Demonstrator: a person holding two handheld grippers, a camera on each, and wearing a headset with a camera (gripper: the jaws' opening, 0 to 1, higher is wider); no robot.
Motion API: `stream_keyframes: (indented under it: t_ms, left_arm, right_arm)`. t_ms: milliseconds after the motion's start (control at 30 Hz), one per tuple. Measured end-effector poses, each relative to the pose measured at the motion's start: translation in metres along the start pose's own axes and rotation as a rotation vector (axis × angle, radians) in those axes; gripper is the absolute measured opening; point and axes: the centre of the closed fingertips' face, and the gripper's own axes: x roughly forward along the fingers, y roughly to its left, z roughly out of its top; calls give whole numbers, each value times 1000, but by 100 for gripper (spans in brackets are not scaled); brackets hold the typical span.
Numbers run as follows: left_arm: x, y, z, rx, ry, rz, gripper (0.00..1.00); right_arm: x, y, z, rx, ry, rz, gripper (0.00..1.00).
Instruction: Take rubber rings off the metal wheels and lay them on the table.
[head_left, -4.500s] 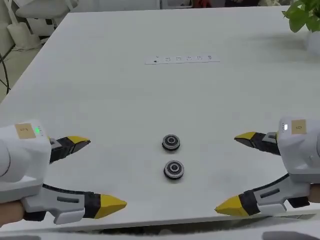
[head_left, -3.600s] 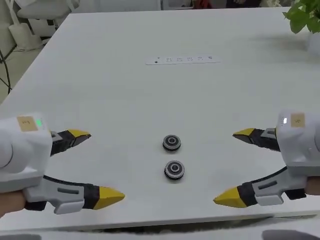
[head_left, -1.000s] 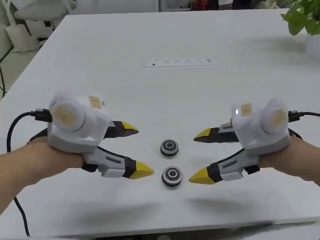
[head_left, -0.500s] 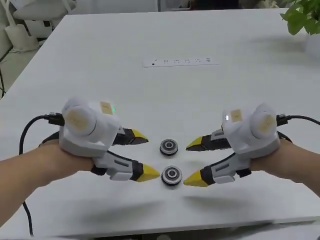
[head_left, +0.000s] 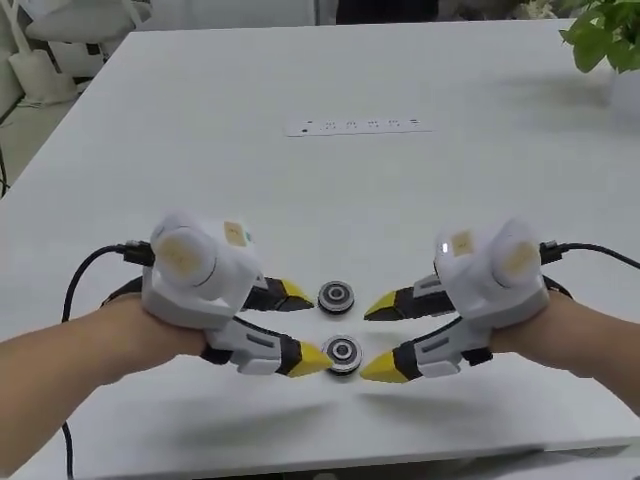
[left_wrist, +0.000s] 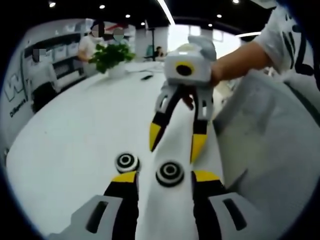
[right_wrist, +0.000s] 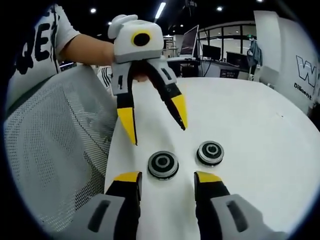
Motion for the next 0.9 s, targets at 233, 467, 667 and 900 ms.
stream_keyframes:
  t_ms: [233, 467, 667, 900]
  left_arm:
    - [7, -3, 0, -9, -1, -13, 34]
    - [15, -5, 0, -18, -1, -22, 29]
    - [23, -8, -2, -21, 7, -35, 24]
    - [28, -10, -7, -22, 22, -36, 20]
  right_arm:
    - [4, 2, 1, 7, -4, 9, 38]
    - [4, 2, 0, 9, -3, 9, 38]
    - [4, 2, -1, 13, -3, 9, 38]
    - [5, 2, -2, 14, 0, 10, 38]
